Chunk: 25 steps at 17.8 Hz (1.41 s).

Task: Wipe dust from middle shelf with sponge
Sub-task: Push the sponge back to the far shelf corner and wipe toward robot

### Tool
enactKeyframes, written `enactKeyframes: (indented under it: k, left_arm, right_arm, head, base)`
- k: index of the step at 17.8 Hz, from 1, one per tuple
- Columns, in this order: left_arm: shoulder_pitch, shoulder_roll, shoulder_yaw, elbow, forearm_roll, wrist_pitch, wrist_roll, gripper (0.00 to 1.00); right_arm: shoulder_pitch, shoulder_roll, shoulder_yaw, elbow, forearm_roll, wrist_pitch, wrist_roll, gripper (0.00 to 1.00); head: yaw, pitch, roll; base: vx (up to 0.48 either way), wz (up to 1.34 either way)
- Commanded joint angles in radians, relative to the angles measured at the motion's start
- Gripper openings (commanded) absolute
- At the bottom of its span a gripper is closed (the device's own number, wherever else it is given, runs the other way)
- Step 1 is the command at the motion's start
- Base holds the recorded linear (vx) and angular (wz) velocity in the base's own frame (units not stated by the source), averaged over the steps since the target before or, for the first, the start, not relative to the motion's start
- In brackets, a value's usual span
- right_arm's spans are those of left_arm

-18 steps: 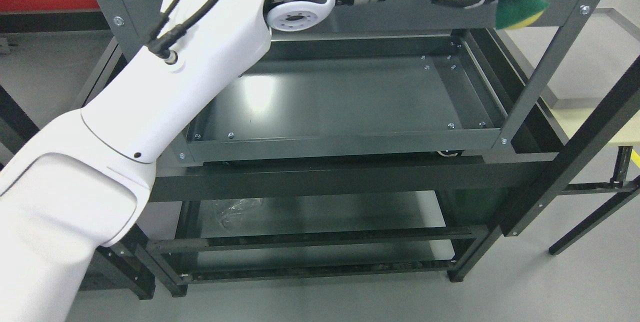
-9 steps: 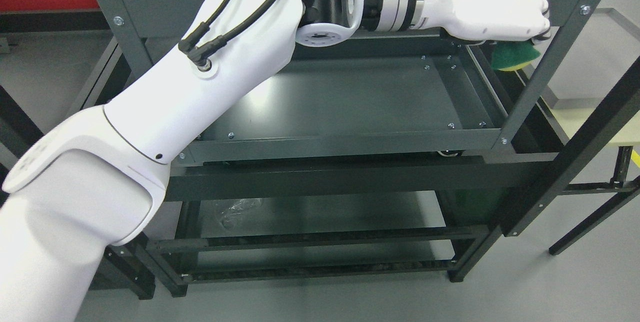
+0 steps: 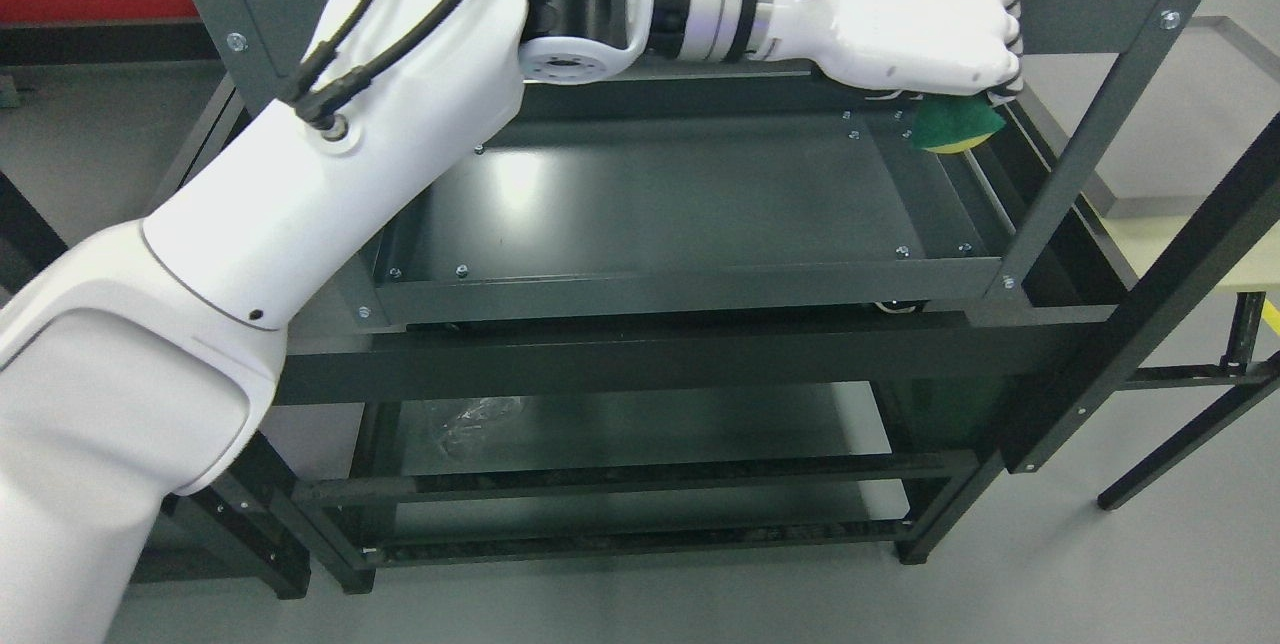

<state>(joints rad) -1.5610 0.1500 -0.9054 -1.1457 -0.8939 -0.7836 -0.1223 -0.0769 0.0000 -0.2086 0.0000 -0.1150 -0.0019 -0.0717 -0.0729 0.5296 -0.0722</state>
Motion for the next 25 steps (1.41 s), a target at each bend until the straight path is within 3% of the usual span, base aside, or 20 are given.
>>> enactKeyframes:
  k: [1, 5, 10, 19, 23, 25]
  left_arm:
    - [0.073, 0.317, 0.118, -0.268, 0.094, -0.002, -0.004, 0.0]
    - [0.13, 0.521, 0.154, -0.402, 0.225, -0.002, -0.02, 0.0]
    - [0.223, 0.719, 0.278, -0.414, 0.315, -0.002, -0.051, 0.0]
    - [0.348, 0.986, 0.456, -0.443, 0.513, -0.002, -0.116, 0.0]
    - [0.351, 0.953, 0.445, -0.444, 0.529, -0.002, -0.125, 0.0]
    - [0.342, 0.823, 0.43, -0.431, 0.524, -0.002, -0.164, 0.0]
  right_arm:
    - [0.0, -0.017, 0.0, -0.017, 0.0, 0.072, 0.0, 1.0]
    - [0.0, -0.017, 0.0, -0.017, 0.0, 0.072, 0.0, 1.0]
    - [0.0, -0.017, 0.0, -0.017, 0.0, 0.072, 0.0, 1.0]
    - [0.0, -0.017, 0.0, -0.017, 0.0, 0.072, 0.0, 1.0]
    - [0.0, -0.017, 0.0, -0.017, 0.0, 0.072, 0.0, 1.0]
    - [0.0, -0.017, 0.0, -0.017, 0.0, 0.072, 0.0, 1.0]
  head:
    - [0.0, 0.0, 0.0]
    - [0.0, 0.0, 0.0]
    - [0.0, 0.0, 0.0]
    - [0.0, 0.0, 0.0]
    - [0.0, 0.0, 0.0]
    - [0.0, 0.0, 0.0]
  base:
    - [0.0, 0.0]
    - [0.0, 0.0]
    - [0.0, 0.0]
    - [0.0, 0.0]
    - [0.0, 0.0]
    - [0.0, 0.0]
